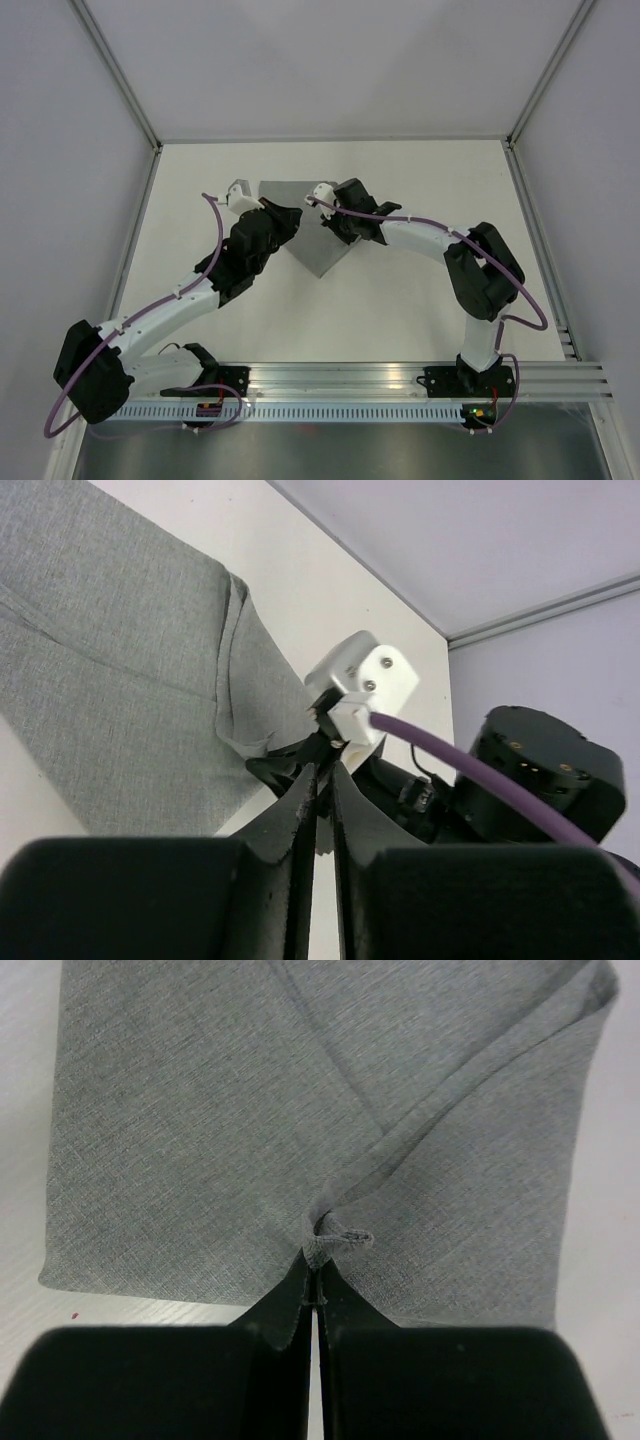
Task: Fold the napkin, place the utensils inside, and roll it up
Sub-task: Fold the napkin
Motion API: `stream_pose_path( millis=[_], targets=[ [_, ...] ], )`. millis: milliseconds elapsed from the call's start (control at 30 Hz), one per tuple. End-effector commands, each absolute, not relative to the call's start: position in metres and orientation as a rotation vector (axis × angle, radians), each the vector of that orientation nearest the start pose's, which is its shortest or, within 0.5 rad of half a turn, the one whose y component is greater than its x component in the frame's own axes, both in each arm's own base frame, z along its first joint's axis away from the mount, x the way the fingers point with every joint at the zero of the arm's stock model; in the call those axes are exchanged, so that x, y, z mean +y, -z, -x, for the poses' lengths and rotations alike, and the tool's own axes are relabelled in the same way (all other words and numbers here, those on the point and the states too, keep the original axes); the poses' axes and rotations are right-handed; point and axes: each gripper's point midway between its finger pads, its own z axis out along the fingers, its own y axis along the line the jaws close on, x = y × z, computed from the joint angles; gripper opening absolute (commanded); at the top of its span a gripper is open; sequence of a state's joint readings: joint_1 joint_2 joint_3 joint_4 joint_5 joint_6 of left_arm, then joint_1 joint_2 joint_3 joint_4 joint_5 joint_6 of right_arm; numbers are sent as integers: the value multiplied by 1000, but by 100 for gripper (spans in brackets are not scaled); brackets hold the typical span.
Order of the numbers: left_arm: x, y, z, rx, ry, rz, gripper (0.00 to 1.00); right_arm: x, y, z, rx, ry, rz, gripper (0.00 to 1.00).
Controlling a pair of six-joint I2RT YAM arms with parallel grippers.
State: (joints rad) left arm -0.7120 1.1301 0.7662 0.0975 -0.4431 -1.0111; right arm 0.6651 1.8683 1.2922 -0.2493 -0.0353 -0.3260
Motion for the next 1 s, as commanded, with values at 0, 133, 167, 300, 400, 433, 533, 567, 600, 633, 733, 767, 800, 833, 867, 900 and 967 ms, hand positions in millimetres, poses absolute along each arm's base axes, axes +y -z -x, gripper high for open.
stream_pose_path(
  millis=[0, 133, 167, 300, 400, 433, 533, 567, 600, 633, 733, 767, 800, 833, 867, 900, 967],
  targets=[
    [-221, -257, -325, 1766, 787, 533, 15, 303, -70, -376, 2101, -270, 1162, 3],
    [-223, -259, -326, 1772, 786, 512, 16, 308, -63, -371, 2123, -313, 1176, 15],
    [-224, -259, -326, 1773, 788, 505, 17, 309, -62, -369, 2127, -330, 1180, 20],
    [-226, -259, -326, 1777, 789, 493, 18, 314, -61, -365, 2131, -368, 1186, 41],
    [-226, -260, -325, 1777, 794, 482, 18, 316, -65, -366, 2132, -381, 1183, 51],
    [-227, -261, -325, 1776, 797, 478, 19, 318, -67, -366, 2128, -389, 1182, 55],
    [-225, -263, -323, 1772, 797, 466, 21, 323, -75, -365, 2121, -422, 1175, 60],
    [-224, -267, -322, 1763, 796, 461, 23, 324, -78, -366, 2121, -432, 1168, 62],
    [-224, -268, -321, 1760, 798, 457, 24, 327, -83, -365, 2120, -453, 1161, 63],
    [-223, -269, -320, 1758, 798, 455, 26, 329, -84, -364, 2121, -477, 1157, 64],
    [-220, -278, -317, 1736, 802, 439, 28, 335, -93, -365, 2131, -523, 1125, 64],
    [-219, -282, -316, 1728, 802, 423, 29, 339, -100, -370, 2126, -529, 1107, 64],
    [-218, -283, -316, 1727, 798, 416, 31, 337, -101, -373, 2153, -537, 1063, 64],
    [-218, -285, -315, 1725, 794, 410, 31, 335, -108, -381, 2145, -528, 1043, 64],
    [-217, -284, -315, 1727, 782, 392, 34, 337, -119, -390, 2148, -559, 985, 65],
    [-217, -285, -314, 1725, 779, 377, 35, 322, -121, -403, 2179, -556, 930, 64],
    [-220, -283, -313, 1738, 763, 323, 38, 297, -133, -432, 2195, -542, 820, 64]
  ],
)
